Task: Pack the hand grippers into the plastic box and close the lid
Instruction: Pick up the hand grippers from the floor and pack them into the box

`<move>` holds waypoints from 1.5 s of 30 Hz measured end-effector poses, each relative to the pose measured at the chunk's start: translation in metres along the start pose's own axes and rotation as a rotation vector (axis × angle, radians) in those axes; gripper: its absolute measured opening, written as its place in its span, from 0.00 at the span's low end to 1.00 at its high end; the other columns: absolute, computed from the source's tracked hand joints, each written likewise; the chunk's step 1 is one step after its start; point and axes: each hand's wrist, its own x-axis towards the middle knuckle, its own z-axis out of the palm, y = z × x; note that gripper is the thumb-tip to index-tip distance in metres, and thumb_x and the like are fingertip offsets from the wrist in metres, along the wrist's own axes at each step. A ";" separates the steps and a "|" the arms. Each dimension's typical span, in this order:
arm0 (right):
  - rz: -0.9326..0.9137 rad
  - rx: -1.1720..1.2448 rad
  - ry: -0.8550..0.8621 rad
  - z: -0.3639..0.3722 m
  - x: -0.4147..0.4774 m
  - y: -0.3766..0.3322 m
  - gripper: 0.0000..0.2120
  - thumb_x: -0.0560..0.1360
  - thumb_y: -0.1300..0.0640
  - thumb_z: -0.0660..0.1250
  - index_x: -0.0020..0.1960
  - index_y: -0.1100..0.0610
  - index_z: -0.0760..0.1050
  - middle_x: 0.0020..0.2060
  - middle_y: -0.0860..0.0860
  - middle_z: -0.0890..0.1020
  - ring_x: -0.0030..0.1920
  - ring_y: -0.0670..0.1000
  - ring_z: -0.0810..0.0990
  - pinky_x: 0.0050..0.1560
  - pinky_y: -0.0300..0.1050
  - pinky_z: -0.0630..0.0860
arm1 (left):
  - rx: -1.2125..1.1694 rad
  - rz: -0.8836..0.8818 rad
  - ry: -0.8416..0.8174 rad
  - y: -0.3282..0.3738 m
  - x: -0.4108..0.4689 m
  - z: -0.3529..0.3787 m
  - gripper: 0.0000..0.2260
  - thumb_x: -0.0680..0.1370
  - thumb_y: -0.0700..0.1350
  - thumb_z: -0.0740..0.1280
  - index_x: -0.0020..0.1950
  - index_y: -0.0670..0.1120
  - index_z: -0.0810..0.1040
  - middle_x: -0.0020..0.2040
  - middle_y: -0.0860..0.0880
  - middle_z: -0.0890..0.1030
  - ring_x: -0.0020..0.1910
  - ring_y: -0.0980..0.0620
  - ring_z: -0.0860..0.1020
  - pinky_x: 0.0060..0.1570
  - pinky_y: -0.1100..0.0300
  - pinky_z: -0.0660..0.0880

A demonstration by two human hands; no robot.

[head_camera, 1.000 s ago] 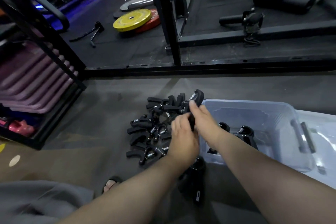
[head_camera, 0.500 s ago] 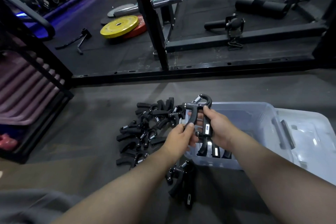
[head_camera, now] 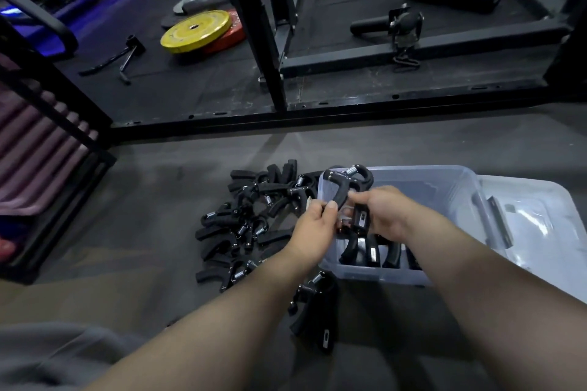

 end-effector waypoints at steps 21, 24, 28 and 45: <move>0.130 -0.391 0.467 -0.059 0.084 0.071 0.09 0.66 0.62 0.71 0.46 0.61 0.78 0.43 0.62 0.83 0.44 0.61 0.84 0.47 0.61 0.82 | 0.540 0.177 0.132 -0.052 0.030 0.018 0.28 0.80 0.39 0.53 0.80 0.45 0.49 0.80 0.49 0.49 0.78 0.53 0.45 0.74 0.61 0.42; 0.138 -0.368 0.480 -0.048 0.081 0.070 0.09 0.68 0.64 0.69 0.48 0.62 0.78 0.44 0.61 0.83 0.44 0.60 0.83 0.49 0.54 0.82 | 0.551 0.192 0.145 -0.053 0.030 0.019 0.28 0.80 0.39 0.53 0.79 0.45 0.48 0.80 0.49 0.49 0.78 0.52 0.45 0.75 0.61 0.42; 0.190 -0.292 0.408 -0.033 0.077 0.074 0.03 0.74 0.67 0.65 0.42 0.62 0.74 0.37 0.59 0.80 0.35 0.55 0.79 0.38 0.47 0.77 | 0.541 0.202 0.146 -0.056 0.032 0.019 0.27 0.81 0.39 0.52 0.79 0.46 0.48 0.80 0.50 0.48 0.78 0.53 0.45 0.74 0.62 0.42; 0.097 -1.162 0.491 -0.023 0.081 0.088 0.21 0.73 0.59 0.65 0.65 0.60 0.70 0.63 0.64 0.73 0.63 0.66 0.71 0.60 0.54 0.72 | 0.514 0.204 0.180 -0.058 0.032 0.020 0.28 0.80 0.39 0.53 0.79 0.46 0.50 0.80 0.50 0.50 0.78 0.53 0.46 0.73 0.63 0.42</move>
